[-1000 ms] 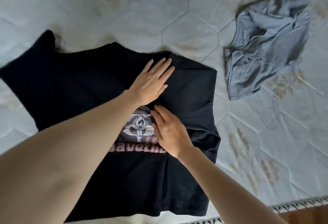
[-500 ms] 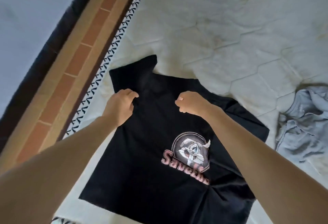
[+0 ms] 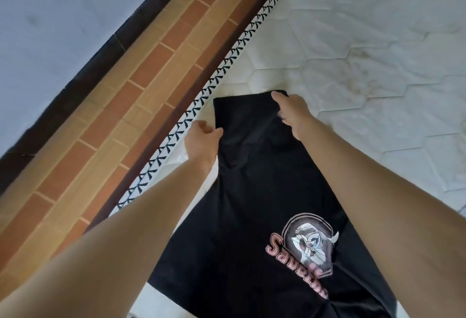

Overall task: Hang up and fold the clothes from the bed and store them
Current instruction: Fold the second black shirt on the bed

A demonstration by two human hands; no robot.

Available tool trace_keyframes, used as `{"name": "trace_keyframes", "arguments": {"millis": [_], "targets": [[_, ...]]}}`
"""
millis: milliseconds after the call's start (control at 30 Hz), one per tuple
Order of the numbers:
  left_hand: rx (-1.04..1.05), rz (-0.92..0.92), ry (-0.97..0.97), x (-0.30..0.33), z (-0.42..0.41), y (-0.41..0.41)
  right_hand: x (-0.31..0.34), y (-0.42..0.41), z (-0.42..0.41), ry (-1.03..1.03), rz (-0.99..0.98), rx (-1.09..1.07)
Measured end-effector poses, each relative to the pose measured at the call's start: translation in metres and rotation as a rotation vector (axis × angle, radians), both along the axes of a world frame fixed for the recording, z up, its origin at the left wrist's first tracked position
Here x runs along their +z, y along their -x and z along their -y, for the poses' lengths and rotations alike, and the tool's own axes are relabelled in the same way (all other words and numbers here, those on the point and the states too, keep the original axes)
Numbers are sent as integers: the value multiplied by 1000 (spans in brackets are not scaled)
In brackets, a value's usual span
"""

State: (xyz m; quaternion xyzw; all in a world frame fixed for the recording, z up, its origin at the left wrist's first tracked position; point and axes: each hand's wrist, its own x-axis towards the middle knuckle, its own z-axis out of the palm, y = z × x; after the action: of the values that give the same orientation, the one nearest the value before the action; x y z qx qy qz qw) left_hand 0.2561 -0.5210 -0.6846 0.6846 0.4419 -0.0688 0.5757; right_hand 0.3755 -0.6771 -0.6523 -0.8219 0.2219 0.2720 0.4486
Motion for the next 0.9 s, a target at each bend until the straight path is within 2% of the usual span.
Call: {"name": "trace_keyframes", "arguments": {"millis": [167,367,533,733,900], "targets": [[8,-55,120,-10,-10,-23,2,-18,-4,45,-11,17],[48,57,294,4,-18,-34,17,-37,-20,-57,50,139],[58,202,171,26,-50,12,22,-47,-48,-151,75,256],[57,80,107,4,-66,45,-9,-44,-96,-48,116,470],[233,28,134,-8,-63,43,-26,-37,-122,42,286,635]]}}
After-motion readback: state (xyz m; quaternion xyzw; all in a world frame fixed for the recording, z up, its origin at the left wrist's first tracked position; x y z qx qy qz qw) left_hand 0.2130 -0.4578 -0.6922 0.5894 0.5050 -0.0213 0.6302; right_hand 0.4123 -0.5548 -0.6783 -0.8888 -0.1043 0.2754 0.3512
